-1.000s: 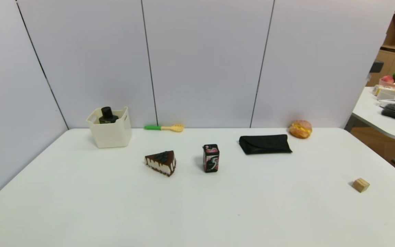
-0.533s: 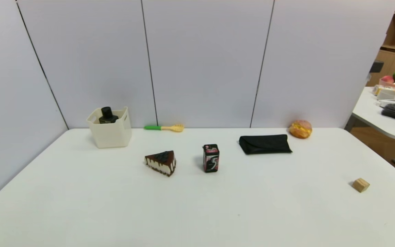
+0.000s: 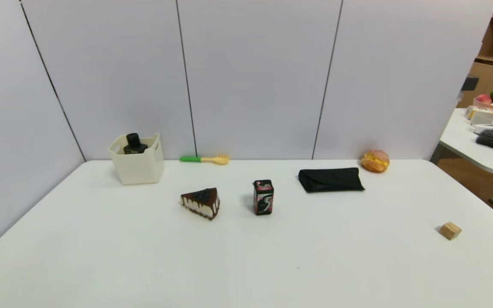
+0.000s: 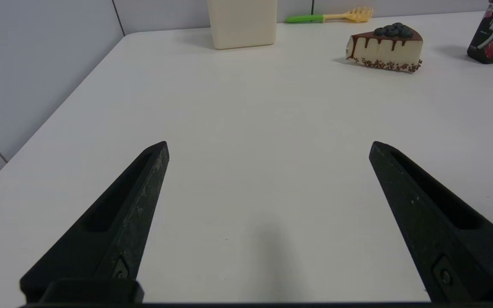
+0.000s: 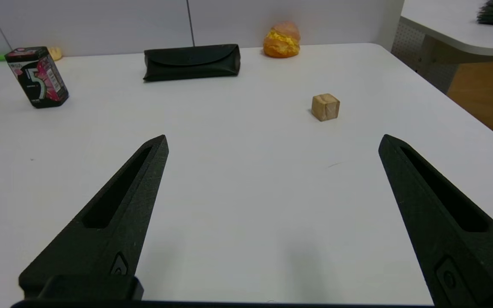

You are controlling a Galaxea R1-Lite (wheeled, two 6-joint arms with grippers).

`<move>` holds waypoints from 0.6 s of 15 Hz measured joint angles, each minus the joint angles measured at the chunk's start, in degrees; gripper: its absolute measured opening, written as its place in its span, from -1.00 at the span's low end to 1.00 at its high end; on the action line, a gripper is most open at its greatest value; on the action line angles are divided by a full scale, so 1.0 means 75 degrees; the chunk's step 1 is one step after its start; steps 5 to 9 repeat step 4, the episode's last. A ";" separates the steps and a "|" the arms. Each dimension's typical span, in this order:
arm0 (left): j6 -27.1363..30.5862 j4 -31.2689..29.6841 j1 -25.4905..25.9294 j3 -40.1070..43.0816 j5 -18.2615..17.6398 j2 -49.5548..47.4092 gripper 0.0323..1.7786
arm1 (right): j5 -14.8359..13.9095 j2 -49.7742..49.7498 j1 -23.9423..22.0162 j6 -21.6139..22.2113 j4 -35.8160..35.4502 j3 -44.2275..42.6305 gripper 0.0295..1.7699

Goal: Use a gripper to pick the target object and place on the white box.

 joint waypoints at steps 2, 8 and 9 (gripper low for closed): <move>-0.0002 0.0000 0.0000 0.0000 0.0000 0.0000 0.90 | 0.0000 0.0000 0.0003 0.0000 -0.0020 0.0000 0.92; -0.0002 0.0000 0.0000 0.0000 0.0000 0.0000 0.90 | 0.0021 0.0000 0.0003 -0.0011 -0.0003 0.0000 0.92; -0.0002 0.0000 0.0000 0.0000 0.0000 0.0000 0.90 | 0.0021 0.0000 0.0003 -0.0011 -0.0003 0.0000 0.92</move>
